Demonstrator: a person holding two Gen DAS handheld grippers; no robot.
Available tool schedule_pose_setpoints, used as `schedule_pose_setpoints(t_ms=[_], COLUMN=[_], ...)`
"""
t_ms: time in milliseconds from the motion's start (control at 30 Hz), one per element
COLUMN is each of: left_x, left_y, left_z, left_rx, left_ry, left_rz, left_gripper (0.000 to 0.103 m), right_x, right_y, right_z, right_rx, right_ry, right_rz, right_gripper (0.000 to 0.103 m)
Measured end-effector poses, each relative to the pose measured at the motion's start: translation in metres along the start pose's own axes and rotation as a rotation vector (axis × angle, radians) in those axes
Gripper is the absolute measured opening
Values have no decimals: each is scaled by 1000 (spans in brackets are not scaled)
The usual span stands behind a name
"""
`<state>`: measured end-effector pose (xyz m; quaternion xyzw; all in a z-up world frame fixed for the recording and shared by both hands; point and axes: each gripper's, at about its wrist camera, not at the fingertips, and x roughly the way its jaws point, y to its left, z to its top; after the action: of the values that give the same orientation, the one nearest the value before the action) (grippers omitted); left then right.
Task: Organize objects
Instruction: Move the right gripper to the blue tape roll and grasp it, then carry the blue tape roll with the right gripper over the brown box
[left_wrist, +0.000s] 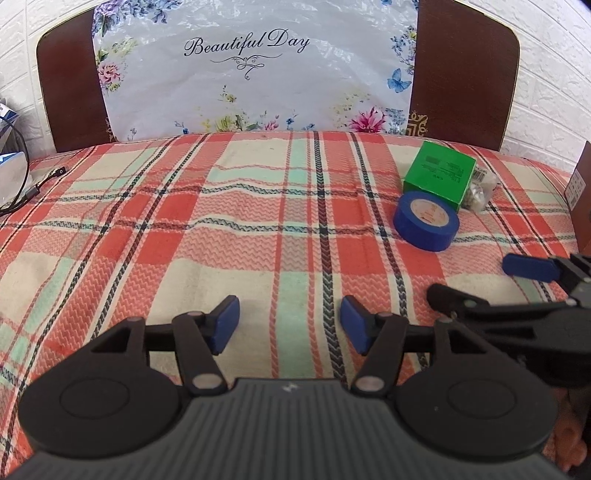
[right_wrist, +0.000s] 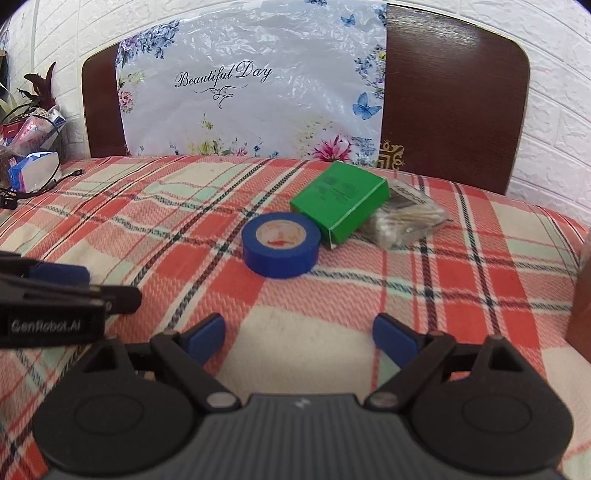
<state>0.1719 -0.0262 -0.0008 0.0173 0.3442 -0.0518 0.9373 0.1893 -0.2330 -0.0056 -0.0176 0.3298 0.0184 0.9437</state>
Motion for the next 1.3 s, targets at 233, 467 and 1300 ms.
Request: schedule_pose_setpoints(t_ms=[233, 467, 1300], left_x=[1, -3, -60], left_y=[2, 5, -10], left_z=[-1, 2, -42], left_rx=[2, -22, -6], left_ry=[-3, 29, 140], left_rz=[3, 20, 2], left_gripper=[65, 66, 84], right_x=[26, 42, 23], right_y=[10, 13, 15], right_z=[22, 34, 21], right_rx=[14, 31, -6], right_ry=[-4, -11, -46], right_rz=[0, 10, 16], right_gripper=[91, 88, 59])
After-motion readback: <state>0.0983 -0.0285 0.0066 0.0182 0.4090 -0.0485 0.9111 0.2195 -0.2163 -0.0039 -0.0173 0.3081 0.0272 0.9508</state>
